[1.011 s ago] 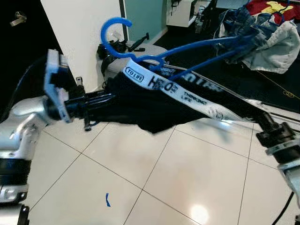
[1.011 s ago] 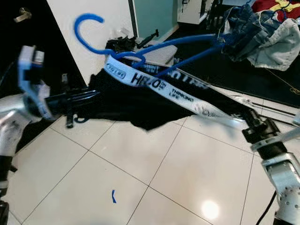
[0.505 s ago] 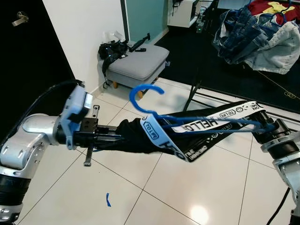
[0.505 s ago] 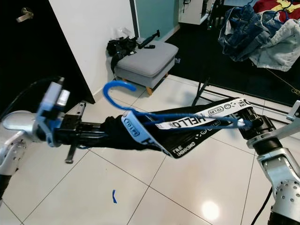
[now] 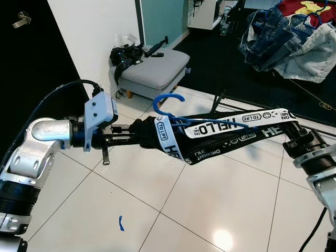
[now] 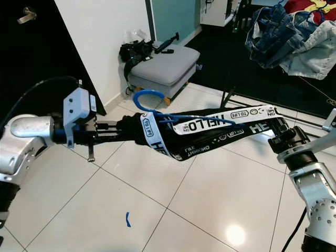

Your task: Hang hanger

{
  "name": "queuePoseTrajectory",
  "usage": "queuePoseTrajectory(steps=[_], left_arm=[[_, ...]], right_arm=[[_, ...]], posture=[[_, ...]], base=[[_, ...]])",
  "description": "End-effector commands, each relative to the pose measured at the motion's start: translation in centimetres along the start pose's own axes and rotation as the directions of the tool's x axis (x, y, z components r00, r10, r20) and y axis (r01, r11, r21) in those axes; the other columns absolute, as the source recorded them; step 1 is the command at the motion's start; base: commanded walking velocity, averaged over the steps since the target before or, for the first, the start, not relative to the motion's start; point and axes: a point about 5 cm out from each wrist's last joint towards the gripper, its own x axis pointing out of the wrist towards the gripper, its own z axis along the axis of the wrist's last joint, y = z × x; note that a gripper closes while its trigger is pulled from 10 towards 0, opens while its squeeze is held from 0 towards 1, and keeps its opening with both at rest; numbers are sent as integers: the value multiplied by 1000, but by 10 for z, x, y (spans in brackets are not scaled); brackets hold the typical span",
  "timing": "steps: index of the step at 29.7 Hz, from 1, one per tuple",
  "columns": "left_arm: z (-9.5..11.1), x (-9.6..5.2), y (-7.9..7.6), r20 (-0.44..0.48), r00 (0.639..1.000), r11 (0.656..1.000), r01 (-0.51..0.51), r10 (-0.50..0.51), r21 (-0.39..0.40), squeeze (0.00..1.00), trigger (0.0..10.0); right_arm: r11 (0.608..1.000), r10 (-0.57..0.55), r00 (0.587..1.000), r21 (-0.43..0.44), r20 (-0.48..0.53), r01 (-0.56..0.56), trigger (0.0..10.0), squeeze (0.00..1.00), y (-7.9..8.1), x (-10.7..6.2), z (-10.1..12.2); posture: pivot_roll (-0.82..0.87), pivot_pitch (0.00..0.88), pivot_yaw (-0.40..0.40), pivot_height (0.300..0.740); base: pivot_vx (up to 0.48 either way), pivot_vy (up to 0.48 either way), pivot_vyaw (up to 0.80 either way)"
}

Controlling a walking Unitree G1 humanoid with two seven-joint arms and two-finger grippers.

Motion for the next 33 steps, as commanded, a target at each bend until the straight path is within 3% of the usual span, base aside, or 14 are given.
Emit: queuePoseTrajectory(steps=[1, 14, 19, 27, 30, 33], left_arm=[[-10, -7, 6, -82, 995, 998, -49, 52, 33, 0, 10000], [-14, -11, 22, -130, 967, 971, -202, 218, 127, 0, 10000], [-11, -9, 33, -132, 934, 932, -301, 331, 204, 0, 10000], [-4, 2, 38, -71, 911, 897, -382, 406, 224, 0, 10000], [-3, 9, 35, -55, 905, 889, -400, 422, 224, 0, 10000], [-4, 44, 1, -9, 949, 935, -309, 315, 172, 0, 10000]], right_arm=[[1000, -21, 999, -7, 32, 22, 0, 0, -3, -2, 9], [999, -44, 999, 1, 27, 44, 0, 0, -5, -1, 8], [996, -88, 994, -2, -66, 88, 0, 0, -2, 8, -17], [997, -63, 988, 29, -141, 68, 0, 0, 13, 22, -47], [997, -41, 988, 51, -146, 49, 0, 0, 20, 28, -53], [995, 23, 996, 103, -89, -14, 0, 0, 39, 51, -55]], posture=[[-23, 127, 58, 740], [-23, 129, 58, 740], [-19, 133, 54, 740], [-13, 135, 53, 740], [-12, 134, 53, 740], [-12, 131, 56, 740]], base=[[0, 0, 0], [0, 0, 0], [0, 0, 0], [0, 0, 0], [0, 0, 0], [0, 0, 0]])
